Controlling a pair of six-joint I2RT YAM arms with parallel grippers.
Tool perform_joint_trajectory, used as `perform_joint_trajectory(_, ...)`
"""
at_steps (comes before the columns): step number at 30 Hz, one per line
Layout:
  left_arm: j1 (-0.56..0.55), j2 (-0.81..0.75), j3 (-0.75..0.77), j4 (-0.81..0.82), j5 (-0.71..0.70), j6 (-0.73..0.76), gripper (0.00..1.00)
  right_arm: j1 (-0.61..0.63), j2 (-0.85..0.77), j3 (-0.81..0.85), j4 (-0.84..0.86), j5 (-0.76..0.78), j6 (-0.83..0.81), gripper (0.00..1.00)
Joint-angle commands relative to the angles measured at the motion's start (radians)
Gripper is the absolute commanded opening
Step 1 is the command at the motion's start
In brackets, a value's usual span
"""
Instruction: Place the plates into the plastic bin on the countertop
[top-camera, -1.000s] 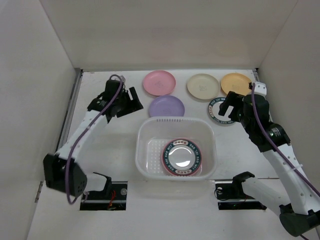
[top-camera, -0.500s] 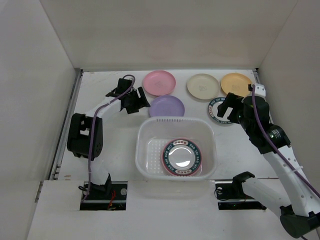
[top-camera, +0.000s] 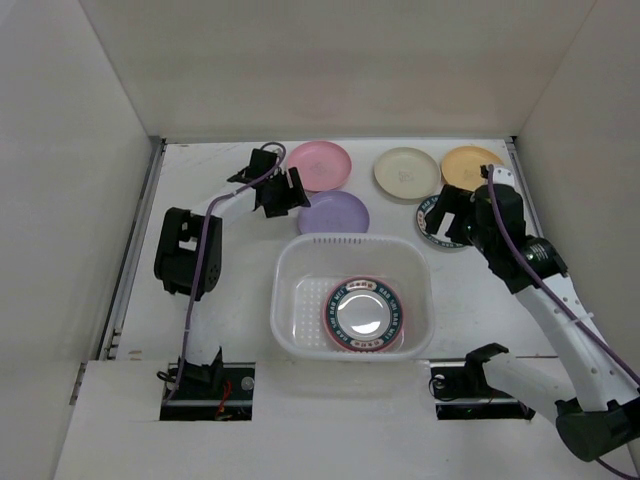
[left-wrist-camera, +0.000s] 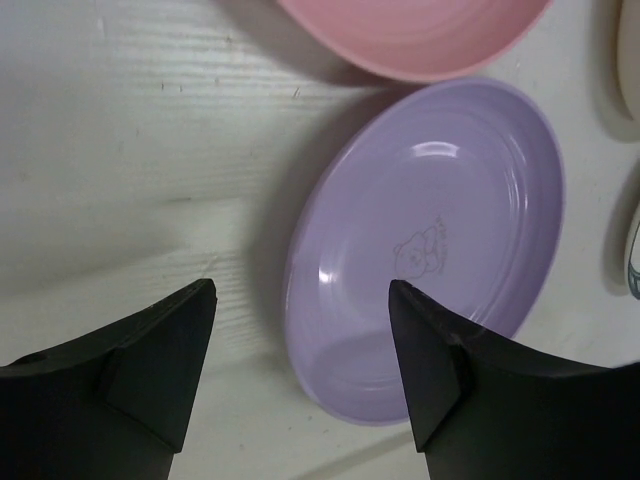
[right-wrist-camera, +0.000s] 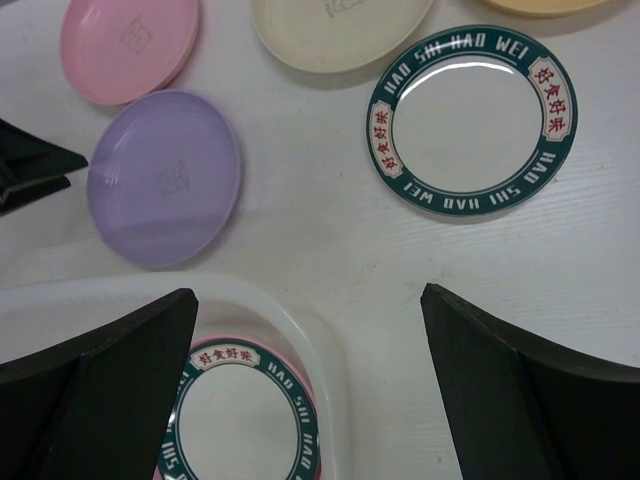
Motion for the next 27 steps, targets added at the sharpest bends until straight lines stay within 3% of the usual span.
perform_joint_trajectory(1,0.007,0.027,0.086,-0.014,0.011,0.024,0.67,-0.029,0.032,0.069,0.027,-0.049,0.007,1.0)
perform_joint_trajectory(14,-0.013,0.177,0.287,-0.198,-0.098,0.135,0.61,-0.076,0.131,0.18,-0.006,-0.101,-0.002,1.0)
perform_joint_trajectory(27,-0.091,0.194,0.286,-0.287,-0.13,0.314,0.47,-0.072,0.165,0.224,-0.005,-0.114,0.004,1.0)
